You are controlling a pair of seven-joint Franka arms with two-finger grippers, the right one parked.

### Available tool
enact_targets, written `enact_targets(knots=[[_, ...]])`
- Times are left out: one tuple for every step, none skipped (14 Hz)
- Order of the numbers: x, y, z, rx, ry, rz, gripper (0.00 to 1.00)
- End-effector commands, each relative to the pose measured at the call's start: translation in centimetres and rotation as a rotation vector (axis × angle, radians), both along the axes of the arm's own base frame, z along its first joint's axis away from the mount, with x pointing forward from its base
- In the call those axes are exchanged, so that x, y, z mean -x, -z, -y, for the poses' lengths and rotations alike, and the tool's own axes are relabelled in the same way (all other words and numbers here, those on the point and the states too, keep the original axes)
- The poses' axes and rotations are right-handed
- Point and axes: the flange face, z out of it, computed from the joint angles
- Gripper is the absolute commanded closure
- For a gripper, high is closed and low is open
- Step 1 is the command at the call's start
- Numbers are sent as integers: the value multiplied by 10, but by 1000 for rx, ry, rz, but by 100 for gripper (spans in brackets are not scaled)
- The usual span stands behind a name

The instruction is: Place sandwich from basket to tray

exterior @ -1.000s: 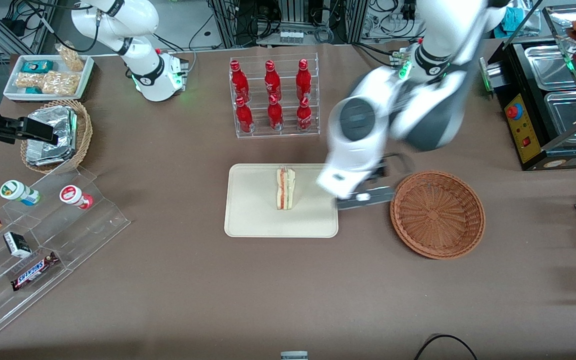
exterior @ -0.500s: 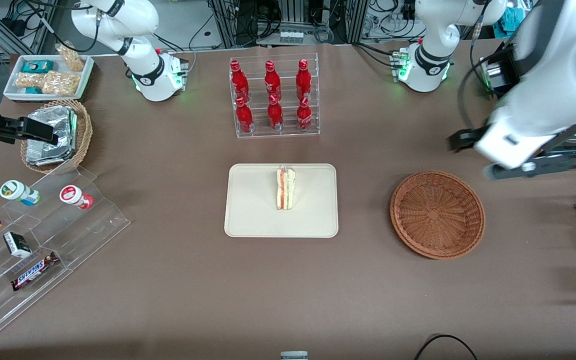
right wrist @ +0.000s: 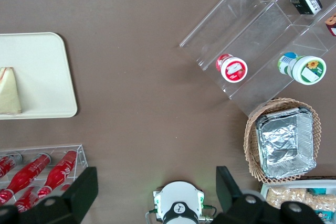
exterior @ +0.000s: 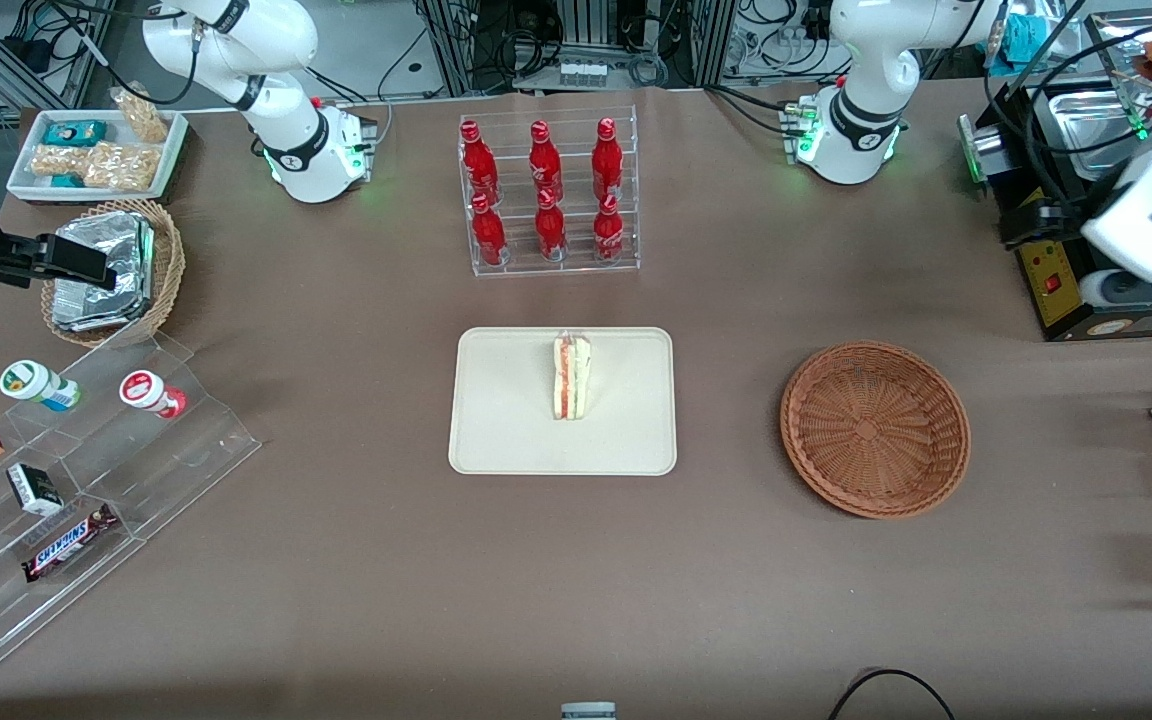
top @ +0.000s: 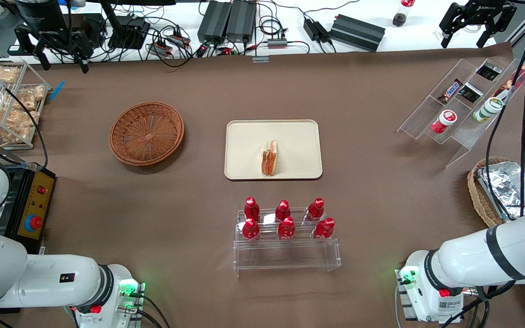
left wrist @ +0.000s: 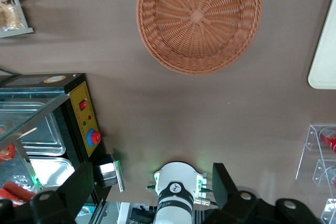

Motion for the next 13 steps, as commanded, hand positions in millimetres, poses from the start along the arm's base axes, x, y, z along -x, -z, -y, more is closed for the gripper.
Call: enact_targets(knots=[[19, 0, 2, -7, 5, 16, 0], [22, -3, -1, -7, 1, 22, 0], [26, -5, -3, -6, -4, 26, 0], [32, -9, -1, 14, -5, 30, 0], [35, -13, -2, 17, -7, 36, 0], [35, -14, -3, 19, -10, 39, 0], [35, -17, -5, 19, -13, 43, 0], [35, -18, -5, 19, -14, 45, 0], [33, -18, -16, 19, -38, 48, 0], [34, -19, -16, 20, -40, 48, 0], [34, -19, -15, 22, -40, 47, 0], [33, -19, -14, 24, -39, 50, 0], [33, -21, -12, 31, -40, 54, 0]])
